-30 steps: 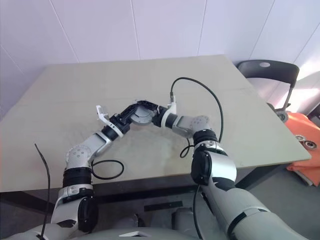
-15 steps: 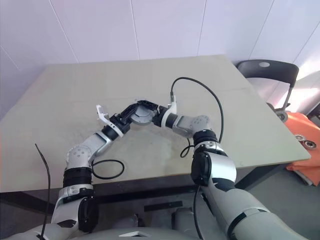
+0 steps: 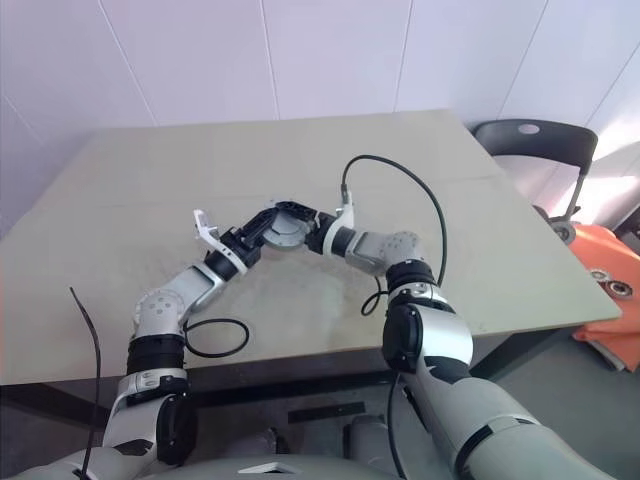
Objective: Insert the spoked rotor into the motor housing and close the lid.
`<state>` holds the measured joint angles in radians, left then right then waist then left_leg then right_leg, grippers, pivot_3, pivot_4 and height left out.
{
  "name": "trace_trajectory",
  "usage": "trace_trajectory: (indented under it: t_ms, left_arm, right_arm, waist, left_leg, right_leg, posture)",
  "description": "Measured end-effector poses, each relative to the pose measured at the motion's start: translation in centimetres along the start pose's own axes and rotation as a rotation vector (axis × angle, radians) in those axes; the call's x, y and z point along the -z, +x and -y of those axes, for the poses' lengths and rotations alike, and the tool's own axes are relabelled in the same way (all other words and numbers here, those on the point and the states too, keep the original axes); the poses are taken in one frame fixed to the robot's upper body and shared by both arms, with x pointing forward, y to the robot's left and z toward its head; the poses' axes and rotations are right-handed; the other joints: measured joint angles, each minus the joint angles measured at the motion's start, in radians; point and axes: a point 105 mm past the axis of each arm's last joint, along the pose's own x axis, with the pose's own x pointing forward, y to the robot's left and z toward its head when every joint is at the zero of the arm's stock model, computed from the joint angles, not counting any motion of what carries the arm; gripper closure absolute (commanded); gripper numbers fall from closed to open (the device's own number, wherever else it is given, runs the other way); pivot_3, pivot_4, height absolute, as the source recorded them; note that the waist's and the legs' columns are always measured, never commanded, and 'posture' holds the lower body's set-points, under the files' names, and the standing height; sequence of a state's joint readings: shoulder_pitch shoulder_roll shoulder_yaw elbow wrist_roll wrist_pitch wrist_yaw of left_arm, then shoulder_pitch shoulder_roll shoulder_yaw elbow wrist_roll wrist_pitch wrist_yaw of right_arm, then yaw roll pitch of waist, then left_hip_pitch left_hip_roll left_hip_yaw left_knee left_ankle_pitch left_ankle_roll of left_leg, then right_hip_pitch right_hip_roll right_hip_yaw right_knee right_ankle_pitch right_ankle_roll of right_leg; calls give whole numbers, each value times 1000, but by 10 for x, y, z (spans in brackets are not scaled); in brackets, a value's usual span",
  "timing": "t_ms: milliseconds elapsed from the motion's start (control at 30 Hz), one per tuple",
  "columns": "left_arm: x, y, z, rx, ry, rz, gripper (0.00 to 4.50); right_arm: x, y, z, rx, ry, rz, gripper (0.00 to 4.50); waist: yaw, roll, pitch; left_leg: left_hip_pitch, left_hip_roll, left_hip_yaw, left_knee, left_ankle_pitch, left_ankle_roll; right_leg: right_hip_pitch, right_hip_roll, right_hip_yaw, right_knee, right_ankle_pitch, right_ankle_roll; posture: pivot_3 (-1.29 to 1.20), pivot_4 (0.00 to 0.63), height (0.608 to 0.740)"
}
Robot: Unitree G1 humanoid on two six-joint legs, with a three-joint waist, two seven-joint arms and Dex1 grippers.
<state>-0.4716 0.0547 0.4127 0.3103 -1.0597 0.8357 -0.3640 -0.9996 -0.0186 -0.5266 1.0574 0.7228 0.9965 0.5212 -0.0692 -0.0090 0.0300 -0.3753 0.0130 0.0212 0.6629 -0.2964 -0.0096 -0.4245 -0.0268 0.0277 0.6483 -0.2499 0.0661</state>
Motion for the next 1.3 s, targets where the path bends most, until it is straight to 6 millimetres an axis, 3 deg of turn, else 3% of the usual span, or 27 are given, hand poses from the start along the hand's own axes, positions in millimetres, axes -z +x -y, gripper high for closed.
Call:
trace_trajectory:
  t_ms: [167,467,767,1067,1300]
  left_arm:
    - [-5,1,4,21,-2,24,2386]
    - [-42,-16,-1,-1,0,200,2386]
    - [-66,-27,2,-8,6,332,2386]
    - [-127,-88,-4,-131,156,503,2386]
    - [-161,-127,-10,-253,257,546,2386]
  right_arm:
    - [-2,-2,-5,-47,41,15,686]
    - [-18,-14,-3,-58,47,79,686]
    - [-16,-13,3,-43,54,82,686]
    - [-13,-13,5,-13,13,45,686]
    - [-10,-11,6,3,-5,30,686]
  waist:
    - [0,0,0]
    - [0,0,0]
    - [-1,0,0]
    - [-1,-1,0]
    - [0,-2,0]
  left_leg:
    - [0,0,0,0,0,0]
    - [0,0,0,0,0,0]
    - [0,1,0,0,0,0]
    - [0,1,0,0,0,0]
    - [0,1,0,0,0,0]
  right_leg:
    - [0,0,0,0,0,0]
    - [0,0,0,-1,0,0]
    - [0,0,0,0,0,0]
    - [0,0,0,0,0,0]
    - [0,-1,-1,0,0,0]
  posture:
    - [0,0,740]
    - [0,0,740]
    - [0,0,740]
    - [0,0,740]
    - [0,0,740]
